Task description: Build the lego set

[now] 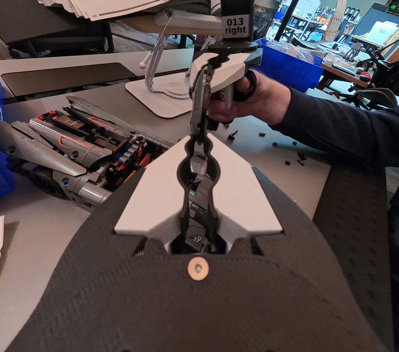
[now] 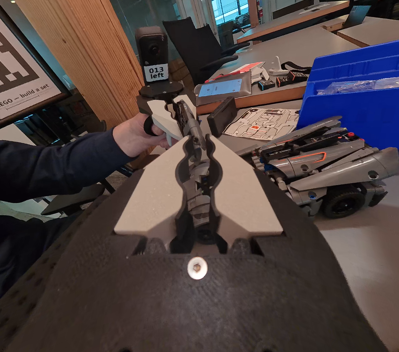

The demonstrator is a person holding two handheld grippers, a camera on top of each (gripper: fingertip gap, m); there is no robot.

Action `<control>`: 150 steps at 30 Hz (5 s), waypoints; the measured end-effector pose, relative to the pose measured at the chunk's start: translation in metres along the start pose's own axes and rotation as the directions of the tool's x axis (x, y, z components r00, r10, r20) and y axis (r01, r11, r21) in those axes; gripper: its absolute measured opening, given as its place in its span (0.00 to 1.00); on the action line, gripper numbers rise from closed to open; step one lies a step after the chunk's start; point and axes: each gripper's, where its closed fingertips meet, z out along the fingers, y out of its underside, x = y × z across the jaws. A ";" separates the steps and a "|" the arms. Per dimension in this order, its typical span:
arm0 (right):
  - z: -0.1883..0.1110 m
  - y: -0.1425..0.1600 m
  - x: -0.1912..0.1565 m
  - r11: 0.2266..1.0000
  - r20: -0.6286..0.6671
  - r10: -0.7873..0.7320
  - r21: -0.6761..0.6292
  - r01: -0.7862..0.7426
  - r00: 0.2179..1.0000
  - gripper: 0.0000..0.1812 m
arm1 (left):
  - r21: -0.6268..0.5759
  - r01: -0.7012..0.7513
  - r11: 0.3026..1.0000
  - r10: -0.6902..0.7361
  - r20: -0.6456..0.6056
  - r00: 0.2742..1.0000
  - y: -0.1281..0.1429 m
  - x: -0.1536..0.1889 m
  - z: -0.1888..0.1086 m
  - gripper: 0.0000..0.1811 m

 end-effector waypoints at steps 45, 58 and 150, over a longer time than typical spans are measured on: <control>-0.016 -0.012 -0.002 0.996 0.057 0.073 0.044 -0.076 0.996 0.17 | -0.176 -0.376 0.910 0.407 0.194 0.893 -0.017 0.005 -0.003 0.03; -0.010 -0.012 -0.011 0.999 0.073 0.044 0.010 -0.045 0.996 0.14 | -0.121 -0.042 0.992 0.048 0.047 0.998 -0.022 0.012 -0.001 0.03; 0.000 -0.039 -0.015 0.989 0.006 0.079 0.125 -0.079 0.997 0.05 | -0.405 -0.585 0.703 0.689 0.592 0.418 -0.055 -0.015 -0.014 0.03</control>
